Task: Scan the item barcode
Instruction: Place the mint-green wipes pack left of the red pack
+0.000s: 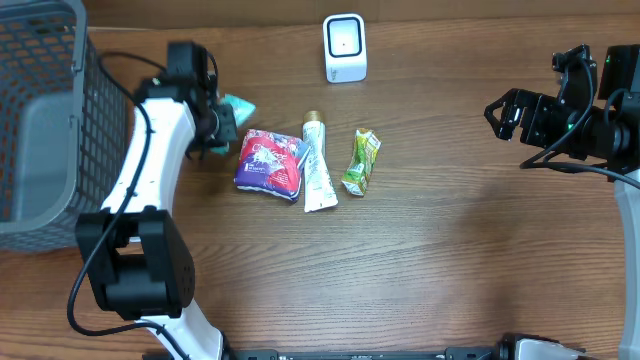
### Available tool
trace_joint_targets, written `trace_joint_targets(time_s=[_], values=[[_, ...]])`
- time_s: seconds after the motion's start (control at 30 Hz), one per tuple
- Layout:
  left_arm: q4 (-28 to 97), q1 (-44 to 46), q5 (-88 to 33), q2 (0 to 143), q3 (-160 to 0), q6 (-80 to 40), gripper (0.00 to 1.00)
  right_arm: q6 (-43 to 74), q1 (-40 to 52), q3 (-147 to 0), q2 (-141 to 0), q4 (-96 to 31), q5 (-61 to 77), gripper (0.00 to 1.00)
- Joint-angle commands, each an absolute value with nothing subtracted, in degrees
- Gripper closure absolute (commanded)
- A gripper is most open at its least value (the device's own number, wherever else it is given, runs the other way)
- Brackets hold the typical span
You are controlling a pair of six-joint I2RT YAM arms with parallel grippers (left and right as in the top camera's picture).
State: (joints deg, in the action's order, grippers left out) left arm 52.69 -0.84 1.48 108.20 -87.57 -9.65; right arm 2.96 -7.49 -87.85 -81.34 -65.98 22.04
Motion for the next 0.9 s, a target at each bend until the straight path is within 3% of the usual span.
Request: trace_joint_targets(time_s=[0.0,0.13,0.43,0.47,0.5,0.57,0.63,0.67,0.8,0.87], values=[[43.51,-1.26,2.07,107.63,-78.81,-9.56,0.96,2.52,-7.62,-89.21,-81.19,-66.37,21.37,0.00],[32.36,-1.23,2.11,107.63,-69.76,-13.28,0.96,2.57,-7.62,-89.10,-81.19,-67.46,19.33,0.00],[29.41,-0.82,4.25,107.63,-61.58,-22.50,0.96,2.59,-7.62,-89.10,-81.19,-68.03,19.38,0.00],[29.69,-0.69,4.27,107.63,-61.52,-22.39,0.91,2.59,-7.57,-89.10,-81.19,-68.01,19.38,0.00],[29.80,-0.62,4.25,107.63,-61.52,-22.28,0.76,2.59,-7.55,-89.10,-81.19,-68.01,19.44,0.00],[29.80,-0.62,3.73,107.63,-61.58,-22.28,0.27,2.59,-7.46,-89.10,-81.19,-68.01,19.79,0.00],[31.16,-0.78,2.37,107.24,-62.85,-22.28,0.07,2.61,-6.98,-89.10,-81.21,-67.70,21.37,0.00],[34.46,-0.84,2.28,106.54,-65.63,-22.31,0.03,2.70,-6.07,-89.10,-81.47,-67.11,22.44,0.00],[45.34,-0.89,3.01,103.20,-76.44,-22.26,0.03,5.10,-2.98,-89.08,-84.14,-65.60,22.39,0.00],[50.48,-0.86,2.94,101.27,-82.59,-21.61,0.02,6.48,-0.43,-89.10,-86.43,-64.88,22.39,0.05]])
